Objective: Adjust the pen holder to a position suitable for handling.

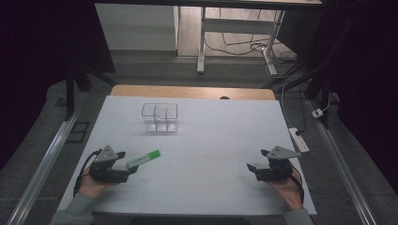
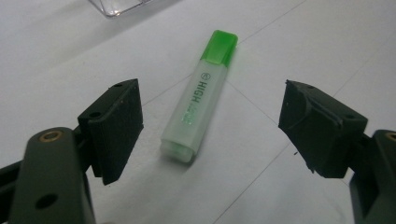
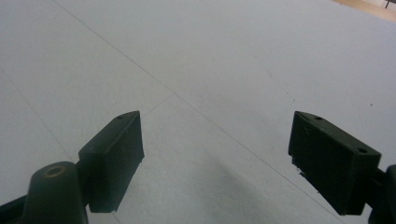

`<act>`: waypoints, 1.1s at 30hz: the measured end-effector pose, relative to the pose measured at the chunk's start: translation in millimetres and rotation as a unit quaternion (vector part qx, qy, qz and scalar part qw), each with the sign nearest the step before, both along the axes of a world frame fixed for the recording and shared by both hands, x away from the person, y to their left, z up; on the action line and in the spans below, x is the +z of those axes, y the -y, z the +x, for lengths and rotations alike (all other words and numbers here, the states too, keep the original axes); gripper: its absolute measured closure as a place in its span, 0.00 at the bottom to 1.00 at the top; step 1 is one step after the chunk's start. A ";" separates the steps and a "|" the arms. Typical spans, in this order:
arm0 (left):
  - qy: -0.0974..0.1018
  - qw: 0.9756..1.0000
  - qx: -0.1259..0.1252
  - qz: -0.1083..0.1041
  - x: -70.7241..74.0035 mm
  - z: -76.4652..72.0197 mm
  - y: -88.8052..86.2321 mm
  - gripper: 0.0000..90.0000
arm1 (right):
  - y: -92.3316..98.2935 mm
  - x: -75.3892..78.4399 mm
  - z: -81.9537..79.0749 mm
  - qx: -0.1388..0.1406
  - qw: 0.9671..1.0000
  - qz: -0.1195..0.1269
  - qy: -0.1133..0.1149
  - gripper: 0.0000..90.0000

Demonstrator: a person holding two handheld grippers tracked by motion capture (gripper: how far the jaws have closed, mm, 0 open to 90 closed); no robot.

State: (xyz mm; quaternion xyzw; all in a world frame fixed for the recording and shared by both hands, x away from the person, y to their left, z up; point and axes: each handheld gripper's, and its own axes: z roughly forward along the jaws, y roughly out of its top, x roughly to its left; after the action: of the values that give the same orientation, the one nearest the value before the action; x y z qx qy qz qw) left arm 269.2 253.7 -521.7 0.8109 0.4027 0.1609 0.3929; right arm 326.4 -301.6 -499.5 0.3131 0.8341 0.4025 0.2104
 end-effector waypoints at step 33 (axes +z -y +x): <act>0.011 1.000 0.017 0.007 16.8 13.2 0.3 0.27 | -4.9 -7.8 5.0 0.017 0.999 0.027 -0.023 0.24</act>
State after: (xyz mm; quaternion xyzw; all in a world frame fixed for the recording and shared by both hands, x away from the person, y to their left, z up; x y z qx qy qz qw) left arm 282.3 253.4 -504.9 0.8049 0.4111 0.1792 0.3887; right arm 331.5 -296.7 -507.3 0.3141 0.8326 0.4210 0.1758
